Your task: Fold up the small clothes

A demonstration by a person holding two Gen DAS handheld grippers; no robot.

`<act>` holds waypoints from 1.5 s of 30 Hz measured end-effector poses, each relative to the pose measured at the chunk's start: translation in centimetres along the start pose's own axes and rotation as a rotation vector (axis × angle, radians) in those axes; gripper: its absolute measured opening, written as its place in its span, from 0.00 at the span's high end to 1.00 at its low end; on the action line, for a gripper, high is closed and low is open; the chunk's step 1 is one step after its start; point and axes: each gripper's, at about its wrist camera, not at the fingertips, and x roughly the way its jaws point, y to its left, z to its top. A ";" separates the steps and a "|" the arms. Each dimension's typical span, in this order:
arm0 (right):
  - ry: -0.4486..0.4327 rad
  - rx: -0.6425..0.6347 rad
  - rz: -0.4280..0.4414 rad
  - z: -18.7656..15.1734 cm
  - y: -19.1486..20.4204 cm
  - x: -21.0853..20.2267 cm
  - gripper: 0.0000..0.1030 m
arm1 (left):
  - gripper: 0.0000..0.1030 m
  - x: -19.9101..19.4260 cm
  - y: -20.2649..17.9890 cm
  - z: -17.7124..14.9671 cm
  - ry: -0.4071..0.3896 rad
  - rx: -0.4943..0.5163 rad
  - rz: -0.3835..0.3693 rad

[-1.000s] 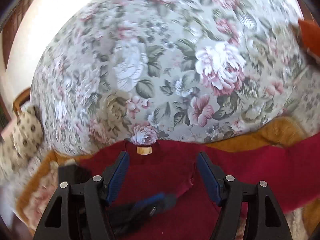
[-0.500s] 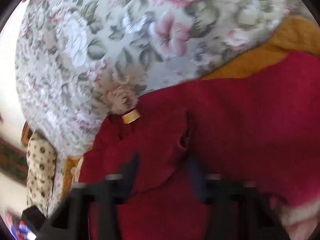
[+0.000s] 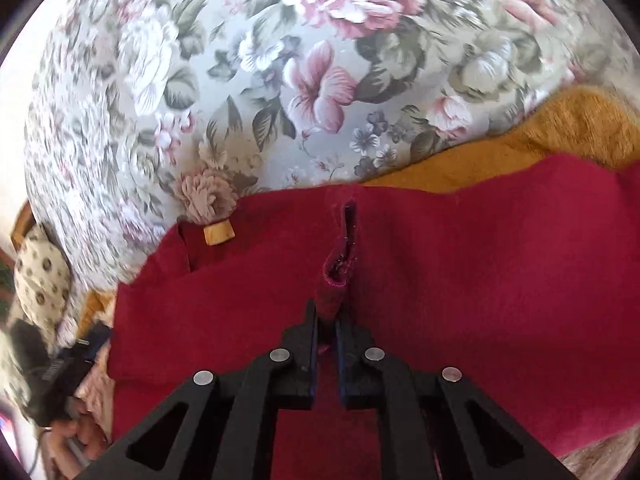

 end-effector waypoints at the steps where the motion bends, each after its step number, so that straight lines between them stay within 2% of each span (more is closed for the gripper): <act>1: -0.002 0.004 0.005 -0.1 -0.1 0.0 0.95 | 0.64 0.6 0.4 -0.2 0.016 -0.013 -0.002; 4: 0.004 -0.008 -0.010 -0.1 -0.1 -0.7 0.94 | 0.64 0.0 0.3 -0.2 0.004 -0.008 -0.010; 6: -0.014 -0.040 -0.055 -0.1 0.3 -1.6 0.93 | 0.63 -0.6 0.5 -0.1 -0.010 -0.020 -0.024; 8: -0.090 -0.106 -0.136 0.2 1.3 -3.5 0.93 | 0.63 -1.4 0.9 0.5 -0.043 -0.047 -0.056; 11: -0.208 -0.223 -0.201 1.0 3.2 -5.7 0.93 | 0.62 -2.3 0.8 2.5 -0.107 -0.057 -0.065; 13: -0.258 -0.303 -0.218 1.9 5.1 -5.6 0.93 | 0.60 -0.8 0.4 3.8 -0.062 -0.058 -0.050; 15: -0.194 -0.352 -0.201 2.7 6.4 -3.3 0.93 | 0.60 1.9 0.5 4.4 0.022 -0.083 -0.028; 17: -0.070 -0.388 -0.217 3.1 6.8 0.6 0.93 | 0.61 3.8 0.9 4.1 0.081 -0.108 0.017; 19: 0.058 -0.392 -0.309 2.8 5.9 4.6 0.93 | 0.60 3.8 1.1 3.9 0.060 -0.105 0.010; 20: 0.070 -0.385 -0.309 2.7 5.5 5.2 0.93 | 0.60 3.8 1.1 3.9 0.063 -0.096 0.013; 21: 0.044 -0.366 -0.292 2.8 5.3 4.9 0.93 | 0.60 3.6 1.0 4.0 0.069 -0.081 0.016; 22: 0.058 -0.352 -0.293 3.1 5.4 4.9 0.93 | 0.60 3.2 0.8 4.0 0.073 -0.069 0.019; 24: 0.065 -0.384 -0.328 2.9 6.1 4.3 0.93 | 0.60 1.5 0.6 3.8 0.056 -0.069 0.013; 26: 0.038 -0.425 -0.349 2.3 7.5 2.9 0.93 | 0.60 -1.0 0.1 2.8 0.010 -0.082 -0.046; 28: -0.034 -0.470 -0.287 0.6 9.0 0.5 0.91 | 0.52 -2.2 -0.1 1.0 -0.002 -0.081 -0.081; 29: -0.046 -0.476 -0.284 0.0 9.2 0.1 0.90 | 0.52 -2.3 -0.2 0.0 0.007 -0.086 -0.091; 31: -0.016 -0.466 -0.303 -1.3 9.0 0.6 0.79 | 0.52 -1.7 -0.7 -1.5 0.035 -0.077 -0.080; 32: 0.036 -0.457 -0.326 -1.8 8.3 1.7 0.79 | 0.52 -1.5 -1.0 -2.1 0.014 -0.037 -0.059; 33: 0.006 -0.456 -0.316 -2.0 8.1 1.7 0.78 | 0.50 -1.5 -1.4 -2.6 -0.010 0.008 -0.041; 35: 0.004 -0.443 -0.318 -1.8 8.2 1.8 0.77 | 0.46 -1.7 -1.7 -2.9 -0.030 0.048 -0.016; 38: 0.003 -0.474 -0.353 -2.0 8.8 2.1 0.77 | 0.43 -1.4 -2.6 -3.2 -0.032 0.065 0.000; 40: 0.003 -0.467 -0.343 -1.7 9.0 1.2 0.77 | 0.43 -1.3 -2.6 -3.4 -0.036 0.058 -0.011; 42: -0.083 -0.410 -0.363 -1.3 8.2 -1.5 0.77 | 0.43 -1.3 -2.0 -3.3 -0.043 0.032 -0.043; 43: -0.168 -0.366 -0.361 -1.2 7.4 -4.7 0.75 | 0.43 -1.2 -1.9 -3.4 -0.046 0.021 -0.056; 45: -0.284 -0.301 -0.380 -1.3 4.8 -10.0 0.73 | 0.43 -1.3 -1.4 -3.3 -0.052 -0.004 -0.087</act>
